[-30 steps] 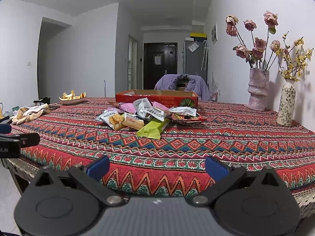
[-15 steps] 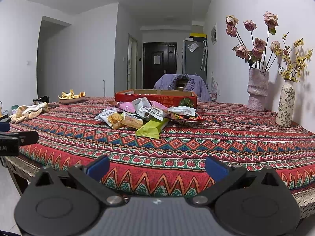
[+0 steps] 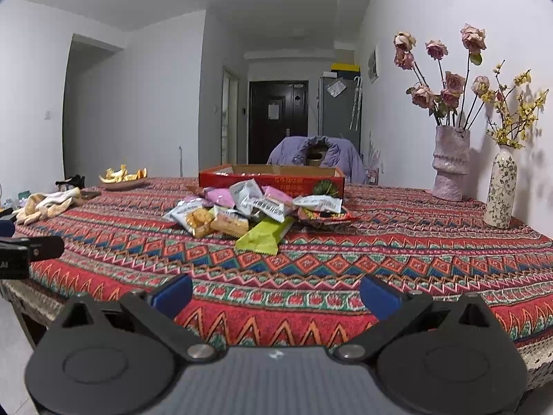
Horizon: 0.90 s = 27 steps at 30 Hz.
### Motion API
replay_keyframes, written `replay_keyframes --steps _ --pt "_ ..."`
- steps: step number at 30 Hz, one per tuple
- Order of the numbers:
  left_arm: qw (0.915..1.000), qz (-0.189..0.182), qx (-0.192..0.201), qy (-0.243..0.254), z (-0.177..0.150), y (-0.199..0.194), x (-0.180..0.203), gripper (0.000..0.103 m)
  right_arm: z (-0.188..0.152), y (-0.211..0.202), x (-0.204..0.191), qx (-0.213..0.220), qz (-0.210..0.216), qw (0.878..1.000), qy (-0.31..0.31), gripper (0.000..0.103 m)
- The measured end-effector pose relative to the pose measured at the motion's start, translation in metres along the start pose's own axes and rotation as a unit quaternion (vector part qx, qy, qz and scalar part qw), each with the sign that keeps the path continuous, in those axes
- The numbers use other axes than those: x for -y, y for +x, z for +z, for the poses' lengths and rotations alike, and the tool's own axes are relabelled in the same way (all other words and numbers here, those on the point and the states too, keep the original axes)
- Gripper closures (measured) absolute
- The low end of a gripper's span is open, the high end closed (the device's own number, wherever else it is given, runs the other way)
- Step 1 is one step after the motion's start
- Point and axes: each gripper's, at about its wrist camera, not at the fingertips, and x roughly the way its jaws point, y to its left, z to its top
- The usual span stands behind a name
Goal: Organize snacks
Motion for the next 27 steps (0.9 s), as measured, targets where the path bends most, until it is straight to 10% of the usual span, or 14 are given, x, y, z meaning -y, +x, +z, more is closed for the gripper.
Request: replay_keyframes --steps 20,27 --pt "0.9967 -0.045 -0.065 0.018 0.063 0.131 0.026 0.0 0.066 0.115 0.033 -0.061 0.031 0.996 0.065 0.0" --pt "0.9954 -0.042 -0.083 0.019 0.086 0.181 0.02 0.0 0.099 0.19 0.028 -0.088 0.067 0.99 0.083 0.015"
